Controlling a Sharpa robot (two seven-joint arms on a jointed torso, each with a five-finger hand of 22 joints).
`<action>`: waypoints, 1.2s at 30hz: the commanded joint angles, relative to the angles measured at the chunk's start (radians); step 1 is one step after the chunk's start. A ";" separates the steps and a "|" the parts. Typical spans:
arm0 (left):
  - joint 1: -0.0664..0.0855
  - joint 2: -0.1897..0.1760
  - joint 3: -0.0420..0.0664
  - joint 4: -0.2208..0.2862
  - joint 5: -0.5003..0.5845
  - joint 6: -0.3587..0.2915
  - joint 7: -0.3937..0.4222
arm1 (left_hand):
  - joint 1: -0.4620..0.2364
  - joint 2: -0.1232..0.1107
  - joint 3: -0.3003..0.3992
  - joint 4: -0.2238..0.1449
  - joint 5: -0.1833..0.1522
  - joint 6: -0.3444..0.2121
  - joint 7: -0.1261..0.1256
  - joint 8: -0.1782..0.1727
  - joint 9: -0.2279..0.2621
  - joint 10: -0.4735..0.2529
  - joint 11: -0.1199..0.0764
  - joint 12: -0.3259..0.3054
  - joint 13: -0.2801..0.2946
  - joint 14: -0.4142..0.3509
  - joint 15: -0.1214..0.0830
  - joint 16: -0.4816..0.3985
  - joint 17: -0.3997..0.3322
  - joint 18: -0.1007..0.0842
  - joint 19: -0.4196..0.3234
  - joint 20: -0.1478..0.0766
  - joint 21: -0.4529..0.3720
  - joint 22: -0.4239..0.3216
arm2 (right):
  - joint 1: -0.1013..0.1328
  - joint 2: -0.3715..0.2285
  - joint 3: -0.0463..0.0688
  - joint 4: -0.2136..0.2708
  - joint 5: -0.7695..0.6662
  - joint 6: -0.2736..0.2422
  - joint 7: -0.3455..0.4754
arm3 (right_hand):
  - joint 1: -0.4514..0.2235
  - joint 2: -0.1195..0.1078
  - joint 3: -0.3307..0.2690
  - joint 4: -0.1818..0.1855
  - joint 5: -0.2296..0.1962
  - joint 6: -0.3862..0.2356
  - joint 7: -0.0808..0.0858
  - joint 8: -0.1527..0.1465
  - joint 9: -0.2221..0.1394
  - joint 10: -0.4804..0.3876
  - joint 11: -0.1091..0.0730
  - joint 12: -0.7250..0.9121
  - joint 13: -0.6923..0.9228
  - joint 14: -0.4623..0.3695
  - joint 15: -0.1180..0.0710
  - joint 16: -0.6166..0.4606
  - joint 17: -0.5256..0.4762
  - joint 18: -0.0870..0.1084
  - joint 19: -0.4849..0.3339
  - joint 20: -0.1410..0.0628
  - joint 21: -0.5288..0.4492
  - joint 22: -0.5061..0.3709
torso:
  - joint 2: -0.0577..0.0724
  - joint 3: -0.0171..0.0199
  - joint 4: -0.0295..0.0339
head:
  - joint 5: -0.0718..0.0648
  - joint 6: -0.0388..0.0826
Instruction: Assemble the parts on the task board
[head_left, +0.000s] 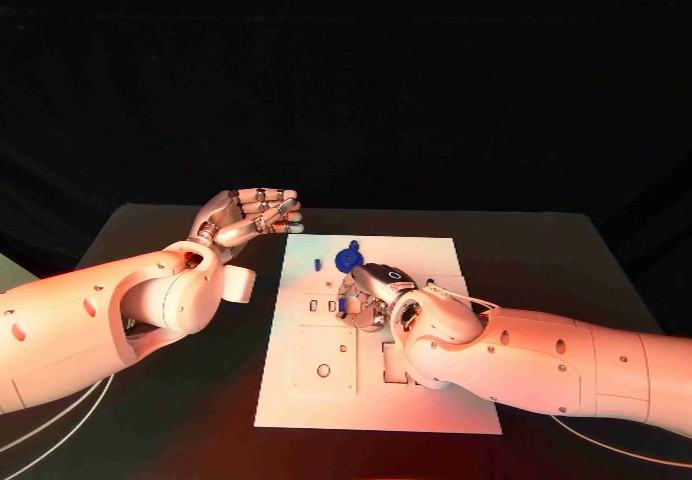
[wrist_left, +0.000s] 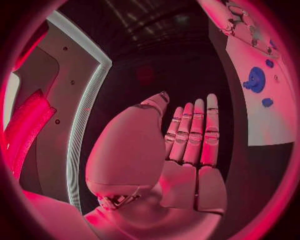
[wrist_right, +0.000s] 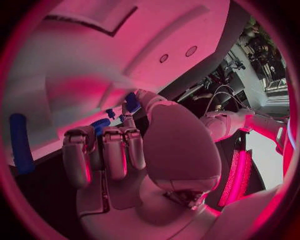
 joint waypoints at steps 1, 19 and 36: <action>0.001 0.000 0.001 0.002 0.001 0.014 0.004 | -0.007 -0.003 0.004 0.000 -0.002 -0.005 0.008 0.004 0.000 0.000 0.005 -0.005 -0.001 -0.003 -0.004 -0.006 0.001 0.012 -0.005 -0.001 0.005 0.001 | -0.001 0.001 -0.001 0.001 -0.006 0.002 0.013 | -0.012 -0.005 -0.018 0.008 0.001 -0.011 0.002 -0.006 -0.002 0.097 0.010 -0.007 0.254 0.096 0.010 -0.003 0.220 -0.014 0.105 0.008 0.004 0.263 | 0.000 -0.0002 -0.0001 | 0.000 0.000; 0.001 0.006 0.000 -0.010 -0.085 0.016 -0.106 | -0.085 -0.020 -0.048 0.014 -0.005 -0.032 0.007 -0.002 -0.001 0.036 -0.012 0.027 0.016 0.144 -0.042 0.142 0.113 0.013 0.102 -0.038 0.104 0.046 | 0.012 -0.050 0.002 0.046 0.012 -0.162 0.105 | -0.026 0.032 -0.294 0.047 0.009 -0.100 0.024 -0.032 -0.018 0.064 0.030 -0.045 0.221 0.094 0.027 -0.007 0.212 -0.014 0.105 0.024 0.004 0.263 | -0.003 0.0006 -0.0024 | -0.001 0.008; 0.051 0.062 0.001 -0.098 -0.505 0.209 -0.556 | -0.281 0.095 -0.221 0.034 0.005 -0.037 -0.097 0.408 0.237 0.085 -0.123 0.929 0.671 0.540 -0.152 1.271 1.116 -0.078 0.347 -0.138 1.047 0.992 | 0.142 -0.257 0.011 0.082 0.701 -0.123 0.583 | 0.038 0.091 -0.284 0.043 0.004 -0.080 0.021 -0.005 -0.009 0.033 0.029 -0.077 0.193 0.084 0.027 -0.021 0.175 0.000 0.076 0.027 -0.049 0.227 | -0.032 0.0034 -0.0041 | 0.006 0.001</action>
